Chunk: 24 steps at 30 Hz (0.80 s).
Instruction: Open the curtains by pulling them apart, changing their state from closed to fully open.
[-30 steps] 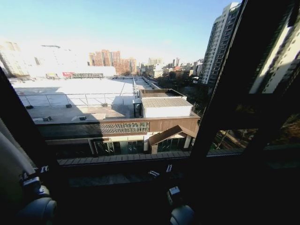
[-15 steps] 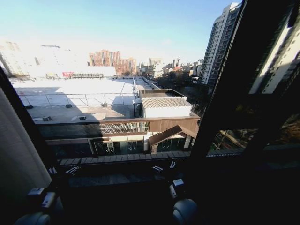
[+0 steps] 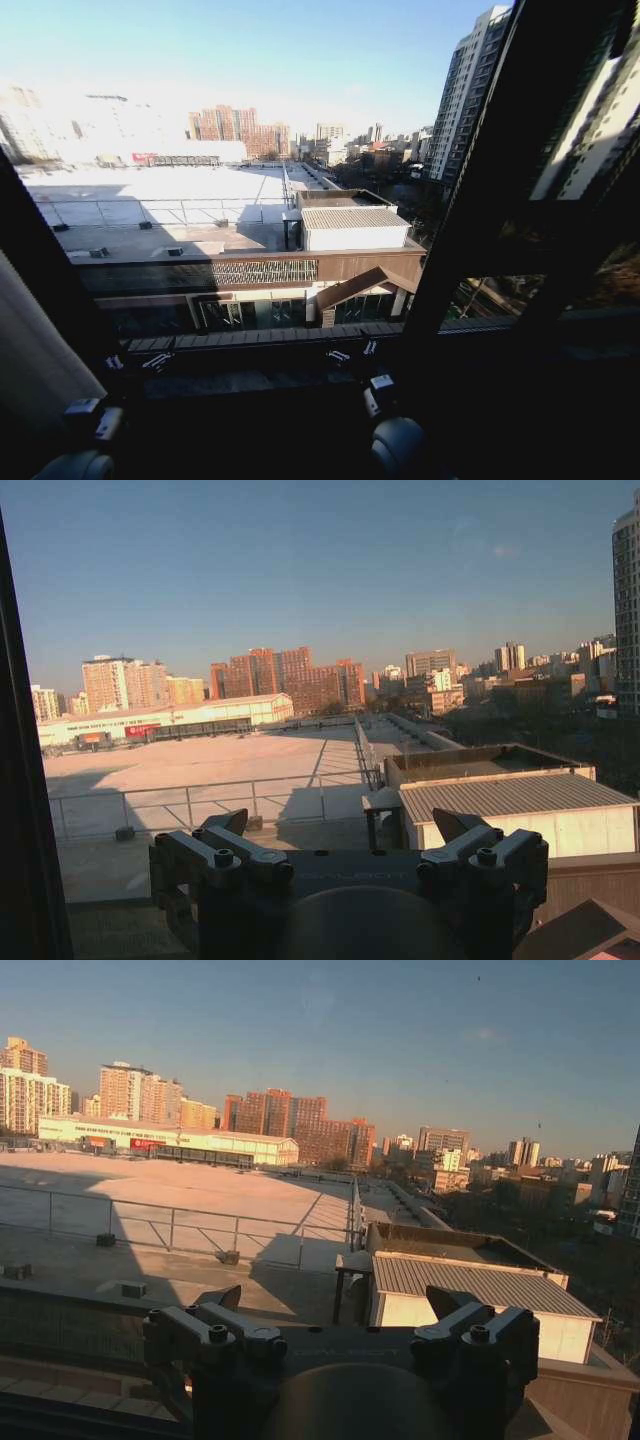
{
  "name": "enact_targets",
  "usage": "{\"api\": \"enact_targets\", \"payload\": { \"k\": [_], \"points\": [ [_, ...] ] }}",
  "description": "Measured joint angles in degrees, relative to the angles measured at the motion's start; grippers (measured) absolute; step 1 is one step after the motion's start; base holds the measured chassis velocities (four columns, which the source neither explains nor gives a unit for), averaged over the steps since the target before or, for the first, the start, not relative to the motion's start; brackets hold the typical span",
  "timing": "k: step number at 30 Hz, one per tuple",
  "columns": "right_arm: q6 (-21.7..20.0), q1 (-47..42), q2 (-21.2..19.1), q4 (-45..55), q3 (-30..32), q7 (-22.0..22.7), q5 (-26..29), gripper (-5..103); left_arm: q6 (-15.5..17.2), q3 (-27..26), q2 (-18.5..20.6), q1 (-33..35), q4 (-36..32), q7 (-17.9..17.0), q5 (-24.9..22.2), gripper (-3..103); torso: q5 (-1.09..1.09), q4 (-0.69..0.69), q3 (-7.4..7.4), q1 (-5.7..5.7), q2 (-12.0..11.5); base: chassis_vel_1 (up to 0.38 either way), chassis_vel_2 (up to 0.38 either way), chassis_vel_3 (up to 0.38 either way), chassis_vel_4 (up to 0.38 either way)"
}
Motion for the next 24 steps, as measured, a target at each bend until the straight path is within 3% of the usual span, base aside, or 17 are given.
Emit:
{"api": "enact_targets", "payload": {
  "k": [10, 24],
  "points": [
    [-0.04, 0.14, -0.46, -0.3, 0.95, -0.51, 0.67, 100, 0.08, 0.43, -1.16, 0.11, -0.71, -0.15, 1.76, 100, 0.03, 0.0, 0.0, 0.0, 0.0, -0.171, -0.298, 0.181, 0.3],
    [-0.04, -0.33, -1.57, 0.94, 1.62, -1.13, 1.52, 100, 0.11, 0.49, -3.74, 1.7, -3.8, -0.19, 3.37, 100, 0.01, 0.0, 0.0, -0.01, 0.0, -0.288, -0.41, 0.271, 0.418]
  ]
}}
